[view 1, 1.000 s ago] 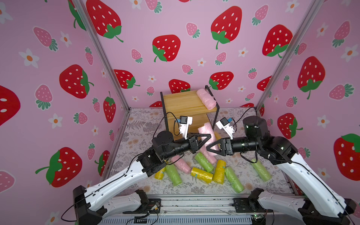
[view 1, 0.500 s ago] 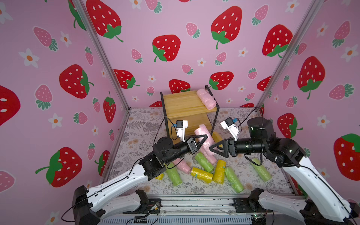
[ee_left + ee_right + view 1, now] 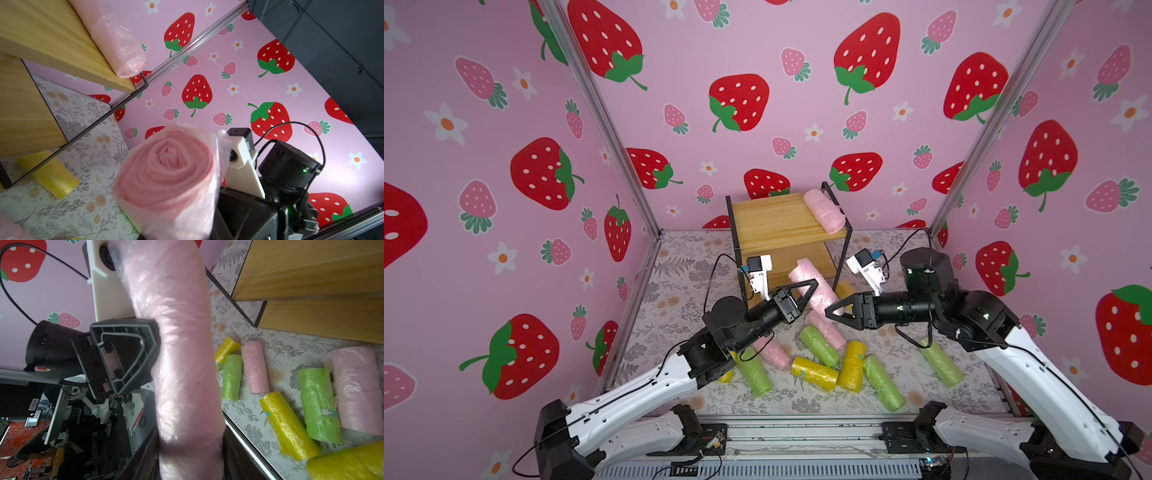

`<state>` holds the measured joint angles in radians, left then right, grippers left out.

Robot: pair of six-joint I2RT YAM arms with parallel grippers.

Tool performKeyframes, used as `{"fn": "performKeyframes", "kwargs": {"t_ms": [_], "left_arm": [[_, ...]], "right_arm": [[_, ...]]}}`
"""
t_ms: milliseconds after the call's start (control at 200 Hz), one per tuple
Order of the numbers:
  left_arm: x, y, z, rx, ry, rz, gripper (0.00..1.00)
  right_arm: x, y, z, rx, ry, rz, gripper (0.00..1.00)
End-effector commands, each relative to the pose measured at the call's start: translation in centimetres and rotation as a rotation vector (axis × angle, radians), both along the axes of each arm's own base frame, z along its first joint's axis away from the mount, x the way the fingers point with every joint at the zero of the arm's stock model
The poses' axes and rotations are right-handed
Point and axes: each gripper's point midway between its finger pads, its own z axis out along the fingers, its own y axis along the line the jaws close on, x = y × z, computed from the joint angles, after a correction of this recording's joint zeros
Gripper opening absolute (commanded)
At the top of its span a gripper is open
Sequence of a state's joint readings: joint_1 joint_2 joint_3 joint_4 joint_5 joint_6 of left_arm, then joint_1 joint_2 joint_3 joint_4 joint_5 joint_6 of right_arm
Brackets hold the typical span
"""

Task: Sort the rolls of trash bags by color and place them on the shelf
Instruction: Pick up the roll of trash bags from the center of the board, then place the roll of trash bags on the shelf.

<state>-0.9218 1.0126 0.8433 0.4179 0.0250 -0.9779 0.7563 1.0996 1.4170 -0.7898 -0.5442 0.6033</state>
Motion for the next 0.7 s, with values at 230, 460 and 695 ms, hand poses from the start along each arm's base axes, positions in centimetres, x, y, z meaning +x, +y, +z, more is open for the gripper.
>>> {"fn": "performKeyframes", "kwargs": {"t_ms": [230, 460, 695], "left_arm": [[0.1, 2.0, 1.5, 0.063, -0.003, 0.084, 1.0], [-0.6, 8.3, 2.5, 0.186, -0.056, 0.285, 1.0], [-1.7, 11.0, 2.8, 0.203, -0.085, 0.336, 1.0]], "right_arm": [[2.4, 0.2, 1.7, -0.017, -0.112, -0.083, 0.0], [5.6, 0.5, 4.6, -0.082, -0.222, -0.147, 0.0], [10.8, 1.8, 7.4, -0.141, -0.307, -0.216, 0.0]]}}
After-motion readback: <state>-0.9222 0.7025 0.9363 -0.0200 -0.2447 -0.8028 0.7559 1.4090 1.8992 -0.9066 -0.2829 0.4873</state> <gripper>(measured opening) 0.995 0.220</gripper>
